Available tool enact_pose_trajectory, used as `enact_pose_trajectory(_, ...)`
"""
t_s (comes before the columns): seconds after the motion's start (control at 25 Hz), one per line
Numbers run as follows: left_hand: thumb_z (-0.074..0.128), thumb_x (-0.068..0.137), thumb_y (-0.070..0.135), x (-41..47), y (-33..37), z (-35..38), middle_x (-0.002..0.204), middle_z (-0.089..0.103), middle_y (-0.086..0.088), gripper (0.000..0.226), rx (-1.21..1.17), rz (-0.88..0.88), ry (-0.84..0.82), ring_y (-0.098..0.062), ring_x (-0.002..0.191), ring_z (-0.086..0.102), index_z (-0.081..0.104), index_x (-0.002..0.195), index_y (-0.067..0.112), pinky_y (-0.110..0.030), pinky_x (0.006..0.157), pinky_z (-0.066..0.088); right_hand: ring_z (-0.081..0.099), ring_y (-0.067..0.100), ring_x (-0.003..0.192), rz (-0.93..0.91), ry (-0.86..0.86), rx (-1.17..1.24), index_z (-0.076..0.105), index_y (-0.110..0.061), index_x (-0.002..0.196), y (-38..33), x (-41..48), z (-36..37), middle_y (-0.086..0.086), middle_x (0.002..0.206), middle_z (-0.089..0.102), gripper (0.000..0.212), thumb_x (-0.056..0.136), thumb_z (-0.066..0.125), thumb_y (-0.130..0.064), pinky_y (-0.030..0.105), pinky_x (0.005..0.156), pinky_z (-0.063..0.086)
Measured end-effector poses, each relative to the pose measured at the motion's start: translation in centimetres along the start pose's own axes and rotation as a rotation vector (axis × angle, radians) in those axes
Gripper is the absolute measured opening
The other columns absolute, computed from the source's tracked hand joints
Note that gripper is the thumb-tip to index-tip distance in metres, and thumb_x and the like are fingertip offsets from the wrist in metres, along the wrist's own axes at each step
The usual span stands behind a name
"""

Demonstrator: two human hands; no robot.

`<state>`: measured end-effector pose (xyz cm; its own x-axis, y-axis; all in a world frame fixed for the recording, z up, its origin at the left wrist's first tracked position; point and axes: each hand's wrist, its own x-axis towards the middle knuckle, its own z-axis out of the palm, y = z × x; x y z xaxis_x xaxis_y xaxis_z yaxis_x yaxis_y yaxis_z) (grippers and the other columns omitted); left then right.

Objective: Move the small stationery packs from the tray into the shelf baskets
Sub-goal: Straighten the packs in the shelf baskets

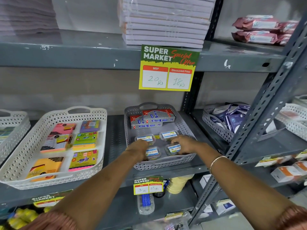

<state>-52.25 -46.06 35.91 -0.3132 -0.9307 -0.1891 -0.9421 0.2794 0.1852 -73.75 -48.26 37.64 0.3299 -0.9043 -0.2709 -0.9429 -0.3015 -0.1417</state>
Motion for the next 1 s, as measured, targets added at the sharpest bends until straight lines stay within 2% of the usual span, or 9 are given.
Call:
enact_pose_trajectory(0.12,0.067,0.084,0.033,-1.5,0.4,-1.4,0.134,0.048,-0.011,0.059,-0.09,0.069,0.132,-0.027,0.114,0.052,0.044,0.133,0.01,-0.037,0.095,0.044,0.048,0.026,0.124,0.01,-0.034,0.0,0.043,-0.014,0.134,-0.4,-0.5,-0.8,0.01,0.14,0.048,0.064,0.078,0.073,-0.021,0.029,0.099,0.04)
enact_pose_trajectory(0.2,0.059,0.09,0.036,-3.4,-0.3,-3.1,0.132,0.049,-0.009,0.05,-0.152,0.149,0.324,-0.027,0.109,0.054,0.045,0.131,0.011,-0.037,0.089,0.046,0.05,0.024,0.122,-0.001,0.001,0.05,0.04,-0.016,0.136,-1.4,-0.3,-2.1,0.008,0.137,0.05,0.073,0.074,0.077,-0.028,0.029,0.097,0.04)
enact_pose_trajectory(0.28,0.056,0.092,0.028,-5.7,-2.0,-4.8,0.121,0.057,-0.011,0.035,-0.133,0.221,0.481,-0.028,0.1,0.057,0.053,0.121,0.009,-0.035,0.079,0.047,0.055,0.022,0.114,-0.033,0.057,0.118,0.046,-0.016,0.13,-3.4,0.4,-3.8,0.004,0.125,0.056,0.065,0.074,0.076,-0.031,0.028,0.092,0.042)
enact_pose_trajectory(0.4,0.059,0.089,0.017,-8.8,-8.3,-6.9,0.103,0.062,-0.015,0.02,-0.176,0.133,0.632,-0.033,0.091,0.06,0.062,0.103,0.003,-0.035,0.073,0.043,0.06,0.019,0.099,-0.144,0.174,0.182,0.058,-0.014,0.12,-10.1,2.4,-5.7,0.005,0.11,0.064,0.046,0.078,0.073,-0.026,0.027,0.083,0.043)
enact_pose_trajectory(0.48,0.065,0.087,0.021,-10.9,-14.1,-7.6,0.106,0.063,-0.015,0.025,-0.127,0.004,0.535,-0.032,0.096,0.059,0.063,0.104,0.003,-0.032,0.078,0.039,0.058,0.017,0.09,-0.28,0.241,0.2,0.061,-0.011,0.115,-16.2,3.3,-5.9,0.008,0.107,0.067,0.041,0.078,0.074,-0.022,0.023,0.077,0.041)
enact_pose_trajectory(0.6,0.087,0.063,0.027,-13.3,-22.0,-7.3,0.116,0.061,-0.014,0.062,0.115,-0.017,0.338,-0.022,0.107,0.059,0.061,0.113,0.001,-0.021,0.085,0.034,0.06,0.027,0.108,-0.421,0.167,0.092,0.059,-0.008,0.119,-24.6,5.0,-3.6,0.012,0.121,0.063,0.047,0.077,0.074,-0.022,0.031,0.089,0.047)
enact_pose_trajectory(0.72,0.068,0.084,0.03,-14.6,-26.1,-5.0,0.147,0.032,-0.013,0.07,0.155,-0.154,-0.177,-0.024,0.133,0.03,0.034,0.14,0.005,-0.029,0.105,0.023,0.055,0.033,0.114,-0.375,-0.023,-0.09,0.056,-0.008,0.118,-29.3,7.1,0.4,0.015,0.124,0.058,0.052,0.074,0.075,-0.027,0.04,0.094,0.049)
enact_pose_trajectory(0.88,0.059,0.089,0.026,-14.4,-28.3,-3.0,0.143,0.032,-0.02,0.053,0.252,-0.037,-0.163,-0.033,0.128,0.037,0.041,0.134,0.003,-0.043,0.102,0.034,0.049,0.034,0.116,-0.211,-0.068,-0.199,0.049,-0.003,0.123,-32.2,8.0,3.1,0.017,0.127,0.049,0.051,0.079,0.069,-0.018,0.039,0.093,0.045)
enact_pose_trajectory(1.0,0.061,0.088,0.032,-14.3,-29.0,-2.4,0.138,0.037,-0.019,0.052,0.268,0.028,-0.074,-0.032,0.12,0.045,0.046,0.128,0.003,-0.042,0.098,0.038,0.045,0.033,0.116,-0.139,-0.061,-0.184,0.051,-0.002,0.12,-32.6,8.2,3.5,0.019,0.127,0.046,0.045,0.079,0.066,-0.014,0.038,0.094,0.043)
